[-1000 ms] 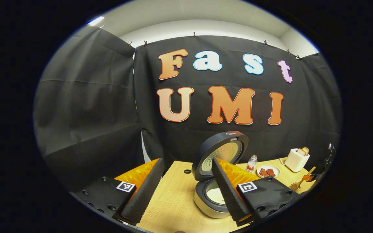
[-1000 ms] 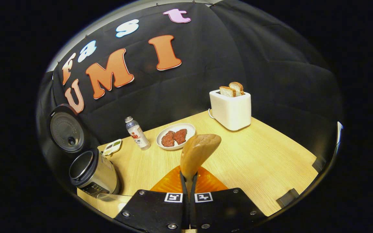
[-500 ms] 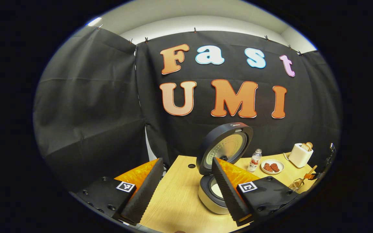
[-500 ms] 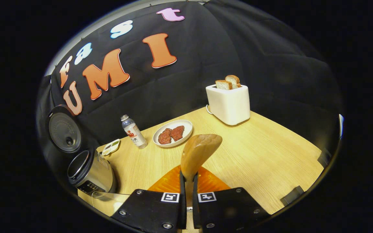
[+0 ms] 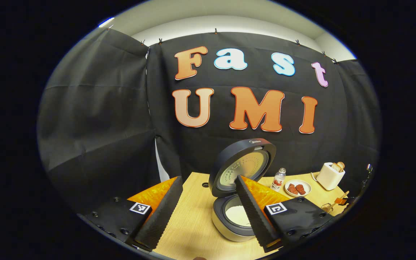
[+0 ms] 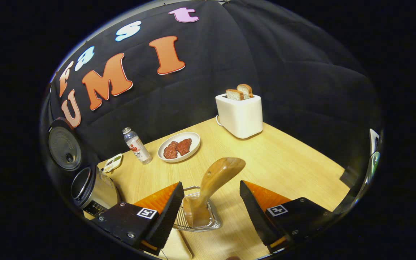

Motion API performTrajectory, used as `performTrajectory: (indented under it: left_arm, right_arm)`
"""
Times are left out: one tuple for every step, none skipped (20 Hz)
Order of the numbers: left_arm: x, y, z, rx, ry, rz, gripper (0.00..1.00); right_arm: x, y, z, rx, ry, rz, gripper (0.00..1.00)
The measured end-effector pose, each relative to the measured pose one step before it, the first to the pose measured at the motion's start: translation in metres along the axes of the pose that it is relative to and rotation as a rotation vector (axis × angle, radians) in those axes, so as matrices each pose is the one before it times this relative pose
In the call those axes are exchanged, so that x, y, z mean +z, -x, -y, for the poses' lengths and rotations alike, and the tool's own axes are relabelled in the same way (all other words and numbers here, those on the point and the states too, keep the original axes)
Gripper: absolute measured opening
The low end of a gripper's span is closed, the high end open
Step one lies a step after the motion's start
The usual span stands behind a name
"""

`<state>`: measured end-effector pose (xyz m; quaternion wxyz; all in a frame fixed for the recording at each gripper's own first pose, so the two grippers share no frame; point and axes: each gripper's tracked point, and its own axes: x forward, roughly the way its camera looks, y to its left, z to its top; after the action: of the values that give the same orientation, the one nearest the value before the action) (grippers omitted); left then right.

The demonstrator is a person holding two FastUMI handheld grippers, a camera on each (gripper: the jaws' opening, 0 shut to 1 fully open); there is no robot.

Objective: Close the left gripper, press the button to open the rice cooker; take a wooden spoon from the chopstick holder with the right hand, scoop a spoonful of rice and pour it into the rice cooker, then put the wooden spoon back into the chopstick holder.

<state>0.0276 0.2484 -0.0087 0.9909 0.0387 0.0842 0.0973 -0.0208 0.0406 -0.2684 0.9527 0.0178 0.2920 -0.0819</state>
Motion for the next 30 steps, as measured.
performTrajectory:
  left_arm:
    - [0.0073, -0.00267, 0.00482, -0.00721, 0.0028, 0.00673, 1.0]
    - [0.00605, -0.00371, 0.00533, -0.002, -0.00163, -0.00263, 1.0]
    - [0.0077, -0.00279, 0.00433, -0.00179, -0.00447, 0.00567, 1.0]
    - [0.01165, -0.00387, 0.00659, -0.00728, -0.00585, 0.013, 1.0]
    - [0.01338, -0.00647, 0.00706, -0.00963, -0.00718, 0.01773, 1.0]
    - [0.01303, -0.00673, 0.00643, -0.00728, -0.00916, 0.0132, 1.0]
    - [0.00826, -0.00699, 0.00639, -0.00538, -0.007, -0.00102, 1.0]
    - [0.00939, -0.00715, 0.00739, -0.00762, 0.00592, -0.00173, 1.0]
    - [0.01186, -0.00828, 0.0082, -0.01474, 0.01927, 0.00445, 1.0]
    - [0.0125, -0.00977, 0.00903, -0.02198, 0.02148, 0.0078, 1.0]
    - [0.01027, -0.01081, 0.00486, -0.00855, 0.01287, 0.01109, 1.0]
    - [0.01058, -0.01378, 0.00445, -0.00801, -0.0002, 0.01446, 1.0]
    - [0.00614, -0.01448, 0.00153, 0.00133, -0.00709, 0.00323, 1.0]
    - [0.00365, -0.01819, 0.00081, 0.00603, -0.01267, -0.00272, 1.0]
    - [-0.00236, -0.01682, 0.00291, -0.00056, -0.00667, -0.01413, 1.0]
    - [-0.00142, -0.01651, 0.00309, 0.00251, -0.00133, -0.01801, 1.0]
    - [-0.00358, -0.01631, 0.00062, 0.00324, -0.00944, -0.01708, 1.0]
    - [-0.00465, -0.01581, 0.00075, 0.00912, -0.01408, -0.01607, 1.0]
    - [-0.00552, -0.01386, 0.00092, 0.00614, -0.01833, -0.00889, 1.0]
    - [-0.00856, -0.01278, 0.00156, 0.00394, -0.01486, -0.02314, 1.0]
    - [-0.01205, -0.00979, 0.00391, -0.00215, 0.00242, -0.02766, 1.0]
    - [-0.0143, -0.00561, 0.00251, 0.00401, 0.01226, -0.0343, 1.0]
    - [-0.0119, -0.00403, 0.00155, -0.00111, 0.00762, -0.02387, 1.0]
    - [-0.0084, -0.00335, 0.00015, 0.00763, 0.00024, -0.00976, 1.0]
    - [-0.00834, -0.0026, -0.00119, 0.00688, -0.00473, -0.00876, 1.0]
    - [-0.00845, -0.00238, -0.00067, 0.00099, -0.00136, -0.01392, 1.0]
    - [-0.00974, -0.00063, 0.00202, -0.00624, 0.00497, -0.01951, 1.0]
    - [-0.00968, 0.0019, 0.00085, -0.00245, 0.00845, -0.02793, 1.0]
    - [0.0041, 0.0032, -0.00053, -0.00606, 0.01894, 0.02952, 1.0]
    - [-0.00338, 0.00269, -0.00054, 0.00658, 0.00093, -0.01724, 1.0]
  right_arm:
    - [0.00593, 0.00605, 0.00447, -0.01377, 0.0166, 0.00542, 0.95]
    - [0.00687, 0.00622, 0.00486, -0.0175, 0.01869, -0.00074, 0.95]
    - [0.01138, 0.00951, 0.00388, -0.0094, 0.01567, 0.01121, 0.95]
    - [0.01221, 0.00811, 0.00416, -0.00795, 0.01807, 0.01785, 0.95]
    - [0.0124, 0.00829, 0.00446, -0.00496, 0.02423, 0.01656, 0.95]
    - [0.01362, 0.00881, 0.00375, -0.00249, 0.02642, 0.01946, 0.95]
    - [0.01385, 0.01008, 0.00411, -0.00162, 0.02612, 0.0194, 0.95]
    - [0.01285, 0.00914, 0.00339, 0.00044, 0.02406, 0.01614, 0.95]
    - [0.01113, 0.00904, 0.0012, 0.00665, 0.01967, 0.01767, 0.95]
    - [0.01208, 0.00757, 0.0007, 0.0046, 0.01623, 0.01835, 0.95]
    - [0.01004, 0.00688, 0.00156, 0.00522, 0.01615, 0.01805, 0.95]
    - [0.00984, 0.00656, 0.00098, 0.00386, 0.01146, 0.01681, 0.95]
    - [0.00732, 0.00453, 0.00054, 0.00465, 0.00413, 0.01127, 0.95]
    - [0.00745, 0.00412, -0.00123, 0.00818, 0.0004, 0.00856, 0.95]
    - [0.00607, 0.00428, -0.0006, 0.00831, -0.00063, 0.00919, 0.95]
    - [0.00622, 0.00293, 0.00007, 0.00117, 0.00149, 0.00863, 0.95]
    - [0.00334, 0.0015, 0.00118, -0.00384, 0.00367, 0.00492, 0.95]
    - [0.00431, 0.00082, -0.00068, -0.00369, 0.00439, 0.00725, 0.95]
    - [0.00392, 0.00067, -0.00189, 0.00294, 0.00413, 0.00987, 0.95]
    - [0.00257, 0.00061, -0.00319, 0.00433, 0.00126, 0.00206, 0.95]
    - [0.00038, 0.00049, -0.00315, 0.00642, -0.00228, -0.00089, 0.95]
    - [0.00142, -0.00019, -0.00298, 0.00488, -0.00249, 0.00035, 0.95]
    - [0.00104, -0.00096, -0.00228, 0.00784, -0.00767, 0.00351, 0.95]
    - [0.00133, -0.00133, -0.00417, 0.00756, -0.01125, -0.00379, 0.95]
    - [0.00015, 0.00007, -0.00429, 0.01362, -0.01019, -0.00056, 0.95]
    - [0.00099, -0.0013, -0.00317, 0.0099, -0.00424, 0.00199, 0.95]
    - [0.00116, -0.00114, -0.00215, 0.0039, 0.00438, 0.00177, 0.95]
    - [0.00148, -0.00108, -0.00137, 0.00326, 0.00759, 0.0053, 0.95]
    - [0.00103, -0.00049, -0.00132, 0.00466, 0.0044, 0.00136, 0.95]
    - [0.00218, -0.00059, -0.00225, 0.0076, 0.00111, 0.00273, 0.95]
